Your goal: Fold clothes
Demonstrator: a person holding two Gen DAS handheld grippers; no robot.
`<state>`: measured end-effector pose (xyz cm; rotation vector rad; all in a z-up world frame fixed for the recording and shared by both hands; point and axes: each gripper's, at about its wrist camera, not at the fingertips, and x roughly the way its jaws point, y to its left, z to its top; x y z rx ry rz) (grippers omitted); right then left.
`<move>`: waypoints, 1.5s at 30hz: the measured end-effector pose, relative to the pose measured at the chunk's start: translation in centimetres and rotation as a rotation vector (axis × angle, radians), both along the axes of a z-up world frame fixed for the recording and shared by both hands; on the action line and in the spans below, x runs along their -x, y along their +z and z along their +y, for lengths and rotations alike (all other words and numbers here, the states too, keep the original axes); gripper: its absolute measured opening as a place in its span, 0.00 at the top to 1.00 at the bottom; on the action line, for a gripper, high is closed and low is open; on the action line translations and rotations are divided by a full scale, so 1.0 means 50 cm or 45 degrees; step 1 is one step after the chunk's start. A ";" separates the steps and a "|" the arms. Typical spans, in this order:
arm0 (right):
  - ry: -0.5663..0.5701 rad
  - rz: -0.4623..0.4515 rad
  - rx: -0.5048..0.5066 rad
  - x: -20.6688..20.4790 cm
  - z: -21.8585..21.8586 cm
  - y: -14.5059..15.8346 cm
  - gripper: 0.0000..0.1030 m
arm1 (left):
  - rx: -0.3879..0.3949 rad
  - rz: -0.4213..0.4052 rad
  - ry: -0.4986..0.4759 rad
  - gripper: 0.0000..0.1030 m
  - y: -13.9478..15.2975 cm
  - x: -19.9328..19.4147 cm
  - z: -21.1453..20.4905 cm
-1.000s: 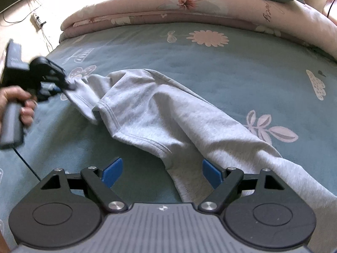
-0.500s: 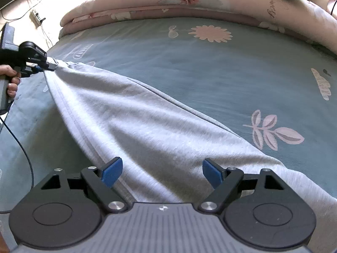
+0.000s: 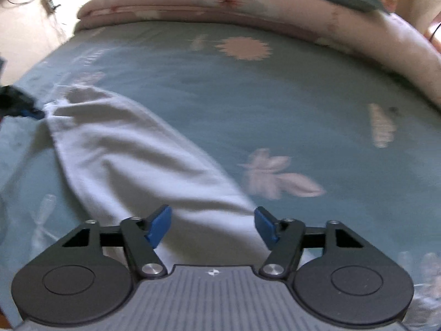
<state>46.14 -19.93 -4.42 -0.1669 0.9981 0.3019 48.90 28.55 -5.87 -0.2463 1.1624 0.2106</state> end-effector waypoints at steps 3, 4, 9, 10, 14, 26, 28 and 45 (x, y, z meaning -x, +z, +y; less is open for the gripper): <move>-0.013 -0.012 0.069 -0.010 -0.051 0.010 0.52 | 0.068 0.046 -0.155 0.81 0.007 0.016 -0.082; -0.017 -0.016 0.092 -0.014 -0.068 0.013 0.55 | 0.093 0.049 -0.212 0.81 0.009 0.017 -0.112; -0.002 0.076 0.075 -0.003 -0.094 -0.030 0.77 | 0.193 -0.016 -0.606 0.73 0.021 -0.005 -0.302; 0.001 0.095 0.070 -0.001 -0.099 -0.040 0.83 | 0.196 -0.043 -0.670 0.73 0.025 -0.013 -0.339; 0.015 0.174 0.051 0.009 -0.117 -0.077 0.88 | 0.294 -0.171 -0.858 0.68 0.042 -0.053 -0.489; 0.070 0.299 -0.053 0.104 -0.101 -0.129 0.87 | 0.503 -0.030 -1.192 0.67 -0.039 0.008 -0.699; 0.097 0.291 -0.069 0.104 -0.106 -0.124 0.87 | 0.492 0.025 -1.222 0.67 -0.065 0.023 -0.704; 0.914 0.365 0.085 -0.036 -0.087 -0.143 0.60 | 0.552 0.042 -1.096 0.66 -0.092 0.031 -0.652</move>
